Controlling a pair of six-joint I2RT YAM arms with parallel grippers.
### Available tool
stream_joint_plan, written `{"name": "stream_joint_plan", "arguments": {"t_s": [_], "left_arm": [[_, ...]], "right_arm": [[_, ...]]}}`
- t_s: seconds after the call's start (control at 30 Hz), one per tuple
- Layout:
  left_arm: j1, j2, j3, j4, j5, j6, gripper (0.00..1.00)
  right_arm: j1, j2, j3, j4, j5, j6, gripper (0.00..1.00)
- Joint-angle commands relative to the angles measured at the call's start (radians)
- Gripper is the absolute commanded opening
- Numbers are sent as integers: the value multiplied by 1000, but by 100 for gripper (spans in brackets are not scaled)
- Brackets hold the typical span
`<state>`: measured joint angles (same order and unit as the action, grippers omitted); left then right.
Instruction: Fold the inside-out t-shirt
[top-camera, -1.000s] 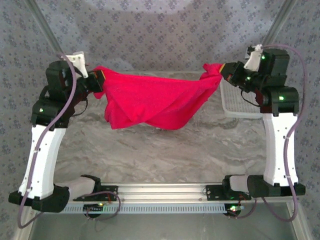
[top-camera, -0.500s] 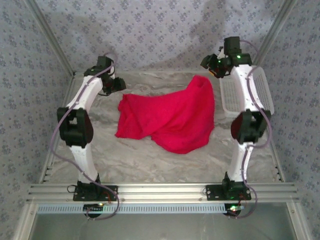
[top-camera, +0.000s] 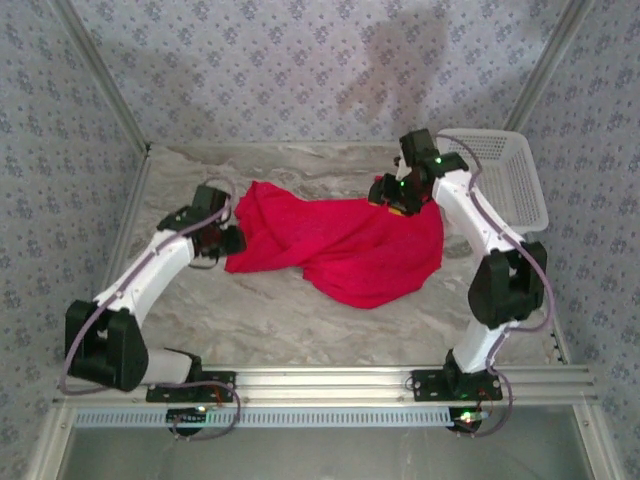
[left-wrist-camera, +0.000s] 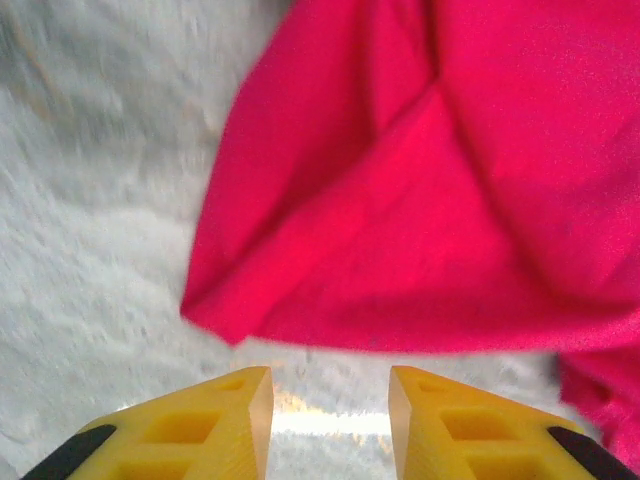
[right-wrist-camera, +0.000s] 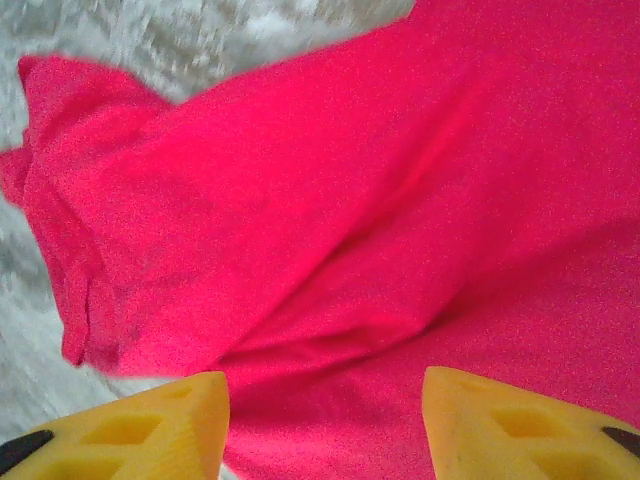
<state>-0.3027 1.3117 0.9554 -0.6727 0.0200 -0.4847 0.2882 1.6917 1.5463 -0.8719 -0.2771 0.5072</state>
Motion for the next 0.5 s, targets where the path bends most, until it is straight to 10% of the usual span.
{"name": "stream_joint_plan", "arguments": {"t_s": [0.0, 0.47], "left_arm": [[-22, -62, -141, 99, -23, -77, 35], [-24, 174, -148, 215, -136, -44, 32]], "right_arm": [[24, -71, -110, 50, -8, -30, 52], [23, -117, -212, 19, -83, -62, 53]]}}
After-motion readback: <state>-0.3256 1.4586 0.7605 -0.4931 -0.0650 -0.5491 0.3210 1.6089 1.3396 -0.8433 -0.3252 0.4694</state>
